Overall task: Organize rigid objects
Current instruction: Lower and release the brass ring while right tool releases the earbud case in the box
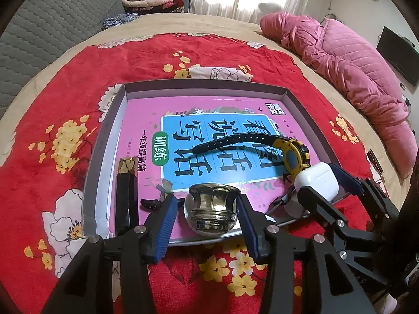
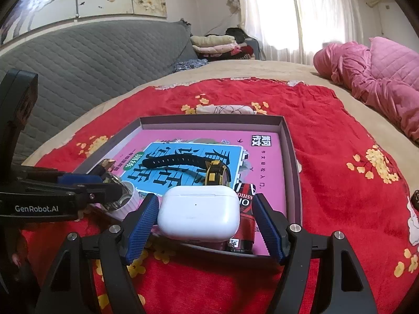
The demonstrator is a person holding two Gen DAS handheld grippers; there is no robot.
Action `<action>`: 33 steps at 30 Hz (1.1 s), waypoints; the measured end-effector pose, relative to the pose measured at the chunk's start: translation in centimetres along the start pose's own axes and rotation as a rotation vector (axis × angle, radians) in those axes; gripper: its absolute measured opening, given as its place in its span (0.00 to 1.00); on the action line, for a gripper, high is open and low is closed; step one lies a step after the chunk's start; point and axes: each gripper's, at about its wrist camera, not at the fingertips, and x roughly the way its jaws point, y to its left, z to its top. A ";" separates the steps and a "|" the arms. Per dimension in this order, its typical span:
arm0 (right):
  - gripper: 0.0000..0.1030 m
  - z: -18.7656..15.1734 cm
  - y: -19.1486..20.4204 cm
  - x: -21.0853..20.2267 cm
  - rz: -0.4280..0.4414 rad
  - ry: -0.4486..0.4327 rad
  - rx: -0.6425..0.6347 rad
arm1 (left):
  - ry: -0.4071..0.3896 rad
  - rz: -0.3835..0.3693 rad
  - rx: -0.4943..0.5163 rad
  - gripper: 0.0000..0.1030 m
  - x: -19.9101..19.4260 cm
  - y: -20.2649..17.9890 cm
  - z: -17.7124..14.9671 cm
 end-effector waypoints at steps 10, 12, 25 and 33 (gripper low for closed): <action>0.73 0.4 0.1 -1.2 0.043 -0.050 0.016 | -0.014 -0.006 -0.001 0.50 -0.9 0.2 -0.1; 0.73 0.6 0.1 -1.3 0.043 -0.058 0.015 | -0.017 -0.004 -0.003 0.50 -1.0 0.2 -0.1; 0.73 0.9 -0.9 -2.2 0.031 -0.103 0.066 | -0.071 0.036 -0.002 0.57 -2.7 0.2 -0.3; 0.73 1.1 -1.0 -3.2 0.000 -0.115 0.073 | -0.066 0.063 0.005 0.58 -2.9 0.2 -0.7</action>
